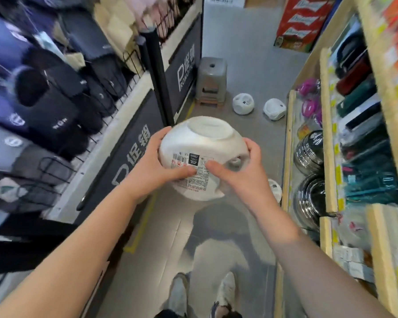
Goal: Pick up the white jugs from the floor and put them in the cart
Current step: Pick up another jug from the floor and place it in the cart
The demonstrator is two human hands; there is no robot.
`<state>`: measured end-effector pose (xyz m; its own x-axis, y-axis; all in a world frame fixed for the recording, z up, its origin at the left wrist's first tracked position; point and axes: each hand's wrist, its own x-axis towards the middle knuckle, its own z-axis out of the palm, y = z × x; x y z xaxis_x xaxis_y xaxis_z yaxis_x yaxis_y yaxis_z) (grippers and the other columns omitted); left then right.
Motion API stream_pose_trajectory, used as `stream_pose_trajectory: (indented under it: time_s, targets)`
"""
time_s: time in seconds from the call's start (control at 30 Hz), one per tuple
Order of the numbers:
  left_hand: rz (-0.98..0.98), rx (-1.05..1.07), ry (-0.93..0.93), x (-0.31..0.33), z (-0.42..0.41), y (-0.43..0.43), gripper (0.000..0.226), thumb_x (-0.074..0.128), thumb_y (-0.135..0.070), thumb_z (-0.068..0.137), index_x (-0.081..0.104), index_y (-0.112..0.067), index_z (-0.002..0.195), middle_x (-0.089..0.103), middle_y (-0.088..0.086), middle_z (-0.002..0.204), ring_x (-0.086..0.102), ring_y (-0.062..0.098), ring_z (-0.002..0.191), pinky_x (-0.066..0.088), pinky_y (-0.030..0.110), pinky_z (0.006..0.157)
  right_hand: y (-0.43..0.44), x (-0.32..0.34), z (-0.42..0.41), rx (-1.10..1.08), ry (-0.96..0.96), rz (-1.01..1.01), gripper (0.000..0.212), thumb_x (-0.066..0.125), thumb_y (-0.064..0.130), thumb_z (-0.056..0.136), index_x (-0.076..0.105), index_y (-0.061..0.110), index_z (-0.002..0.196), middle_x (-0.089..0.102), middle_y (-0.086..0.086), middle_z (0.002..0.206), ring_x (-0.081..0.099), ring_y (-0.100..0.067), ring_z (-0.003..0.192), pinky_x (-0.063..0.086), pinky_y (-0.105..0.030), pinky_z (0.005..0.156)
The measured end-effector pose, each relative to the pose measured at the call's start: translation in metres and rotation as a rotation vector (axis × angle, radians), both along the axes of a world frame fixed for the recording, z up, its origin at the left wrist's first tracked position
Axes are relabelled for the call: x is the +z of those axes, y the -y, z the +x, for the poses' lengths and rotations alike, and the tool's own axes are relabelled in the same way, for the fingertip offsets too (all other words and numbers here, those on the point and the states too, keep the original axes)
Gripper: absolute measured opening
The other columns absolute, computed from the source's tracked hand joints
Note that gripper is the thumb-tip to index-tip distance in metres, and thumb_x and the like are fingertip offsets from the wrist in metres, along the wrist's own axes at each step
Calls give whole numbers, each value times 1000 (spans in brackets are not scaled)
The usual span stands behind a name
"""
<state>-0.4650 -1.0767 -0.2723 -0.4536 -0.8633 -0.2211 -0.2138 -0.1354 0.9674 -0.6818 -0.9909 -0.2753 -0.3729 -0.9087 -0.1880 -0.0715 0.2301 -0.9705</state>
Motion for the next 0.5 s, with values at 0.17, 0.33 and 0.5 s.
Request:
stream_pose_trajectory:
  time_s: [0.17, 0.33, 0.5]
  targets:
    - [-130, 19, -53, 94, 16, -15, 112, 99, -27, 65, 32, -32, 155, 58, 5, 144, 66, 21, 127, 60, 48, 98, -12, 101, 16, 21, -61, -113, 112, 96, 67, 47, 41, 38, 139, 57, 23, 131, 57, 3, 122, 52, -28, 102]
    - [-228, 29, -95, 147, 32, -30, 114, 99, -34, 65, 32, -38, 156, 55, -5, 147, 62, 14, 130, 57, 47, 103, -30, 159, 31, 19, -89, -206, 100, 93, 48, 60, 41, 31, 144, 52, 29, 127, 48, 20, 110, 44, 2, 74]
    - [-299, 47, -119, 169, 43, -41, 112, 96, -44, 63, 34, -41, 155, 56, -10, 144, 62, 9, 129, 57, 46, 104, -39, 178, 44, 4, -95, -253, 105, 93, 53, 53, 44, 30, 143, 59, 21, 132, 60, 1, 123, 55, -35, 105]
